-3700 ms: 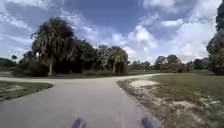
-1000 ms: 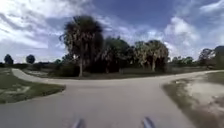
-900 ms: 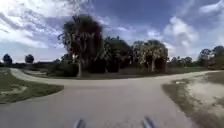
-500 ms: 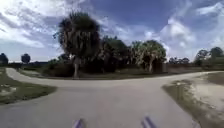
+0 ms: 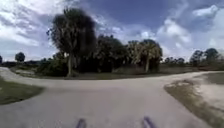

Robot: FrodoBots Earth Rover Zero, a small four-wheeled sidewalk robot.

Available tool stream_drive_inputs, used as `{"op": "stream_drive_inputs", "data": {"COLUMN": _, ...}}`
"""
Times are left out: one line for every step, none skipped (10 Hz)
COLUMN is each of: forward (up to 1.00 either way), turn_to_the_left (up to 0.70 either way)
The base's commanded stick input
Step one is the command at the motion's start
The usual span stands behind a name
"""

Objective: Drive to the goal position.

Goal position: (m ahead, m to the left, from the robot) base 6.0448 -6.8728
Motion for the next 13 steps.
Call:
{"op": "stream_drive_inputs", "data": {"forward": 0.69, "turn_to_the_left": 0.03}}
{"op": "stream_drive_inputs", "data": {"forward": 0.69, "turn_to_the_left": 0.03}}
{"op": "stream_drive_inputs", "data": {"forward": 0.69, "turn_to_the_left": 0.03}}
{"op": "stream_drive_inputs", "data": {"forward": 0.69, "turn_to_the_left": 0.03}}
{"op": "stream_drive_inputs", "data": {"forward": 0.69, "turn_to_the_left": 0.03}}
{"op": "stream_drive_inputs", "data": {"forward": 0.69, "turn_to_the_left": 0.03}}
{"op": "stream_drive_inputs", "data": {"forward": 0.69, "turn_to_the_left": 0.03}}
{"op": "stream_drive_inputs", "data": {"forward": 0.69, "turn_to_the_left": 0.03}}
{"op": "stream_drive_inputs", "data": {"forward": 0.69, "turn_to_the_left": 0.03}}
{"op": "stream_drive_inputs", "data": {"forward": 0.69, "turn_to_the_left": 0.03}}
{"op": "stream_drive_inputs", "data": {"forward": 0.69, "turn_to_the_left": 0.03}}
{"op": "stream_drive_inputs", "data": {"forward": 0.69, "turn_to_the_left": 0.03}}
{"op": "stream_drive_inputs", "data": {"forward": 0.69, "turn_to_the_left": 0.03}}
